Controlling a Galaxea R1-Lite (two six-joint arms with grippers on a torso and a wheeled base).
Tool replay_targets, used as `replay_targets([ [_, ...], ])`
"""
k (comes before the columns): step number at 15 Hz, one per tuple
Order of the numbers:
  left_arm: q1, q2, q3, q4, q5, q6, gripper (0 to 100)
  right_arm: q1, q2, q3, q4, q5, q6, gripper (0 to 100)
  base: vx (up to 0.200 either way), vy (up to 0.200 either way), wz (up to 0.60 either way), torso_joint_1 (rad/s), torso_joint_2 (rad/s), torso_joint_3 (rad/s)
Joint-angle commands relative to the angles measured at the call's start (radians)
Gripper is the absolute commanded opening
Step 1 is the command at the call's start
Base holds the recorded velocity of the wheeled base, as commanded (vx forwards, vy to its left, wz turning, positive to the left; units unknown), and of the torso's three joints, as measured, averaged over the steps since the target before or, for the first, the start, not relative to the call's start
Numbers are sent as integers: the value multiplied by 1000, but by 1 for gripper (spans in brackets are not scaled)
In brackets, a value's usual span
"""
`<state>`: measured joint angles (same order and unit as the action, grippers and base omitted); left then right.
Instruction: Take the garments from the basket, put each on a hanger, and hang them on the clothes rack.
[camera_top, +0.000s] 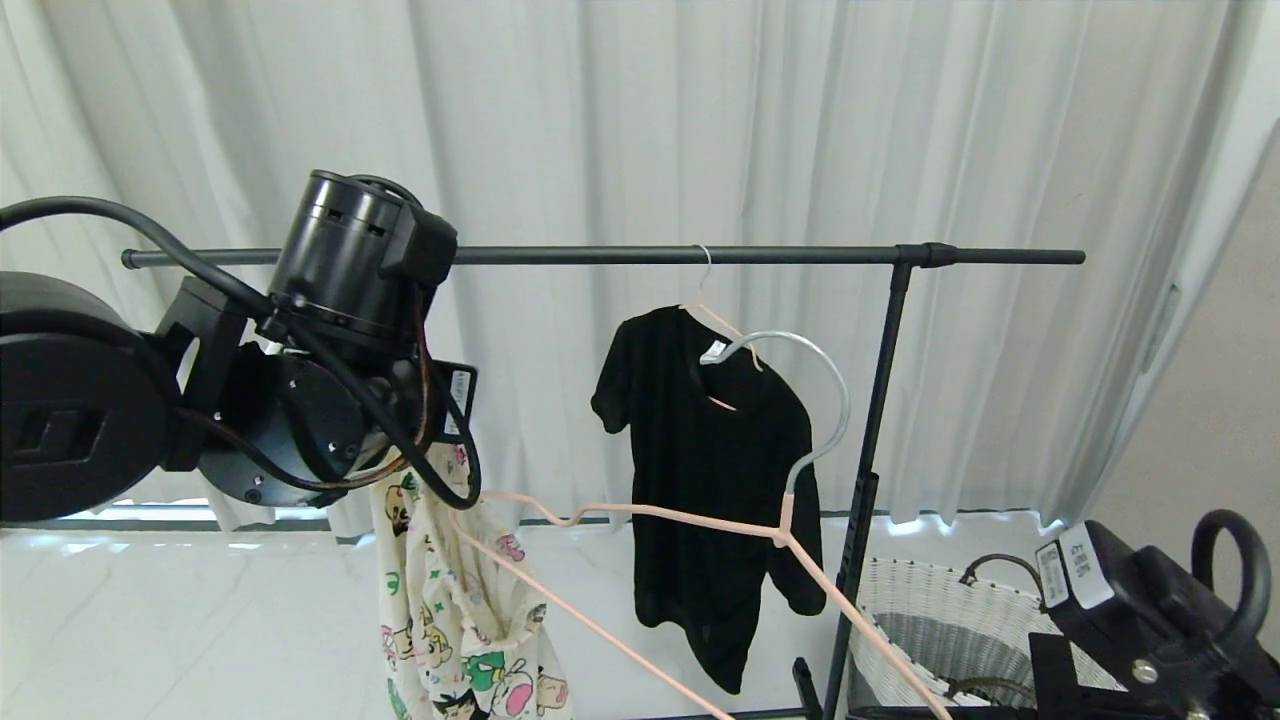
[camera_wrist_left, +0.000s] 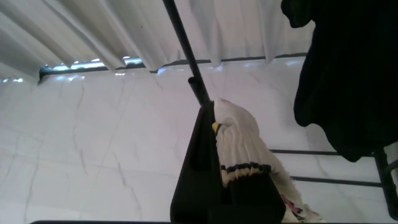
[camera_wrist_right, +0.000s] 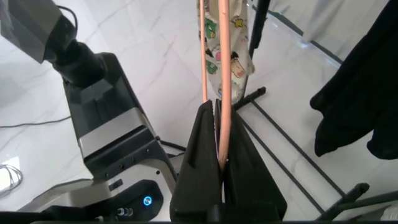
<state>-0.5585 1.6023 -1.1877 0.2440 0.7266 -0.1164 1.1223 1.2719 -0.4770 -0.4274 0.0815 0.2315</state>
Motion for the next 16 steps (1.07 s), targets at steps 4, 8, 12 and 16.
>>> replay_targets([
  [4,-26,4,-30,0,13,-5,0,-32,165,-11,-177,0,31,0,0,0,0,0,0,0],
  [8,-27,4,-30,-2,28,-22,0,-50,207,-55,-180,-2,31,0,0,0,0,0,0,0],
  [12,-27,4,-30,-2,30,-49,0,-79,276,-146,-182,-2,58,0,0,0,0,0,0,0],
  [16,-55,1,-47,-2,30,-86,0,-75,323,-199,-182,1,58,0,0,0,0,0,0,0],
])
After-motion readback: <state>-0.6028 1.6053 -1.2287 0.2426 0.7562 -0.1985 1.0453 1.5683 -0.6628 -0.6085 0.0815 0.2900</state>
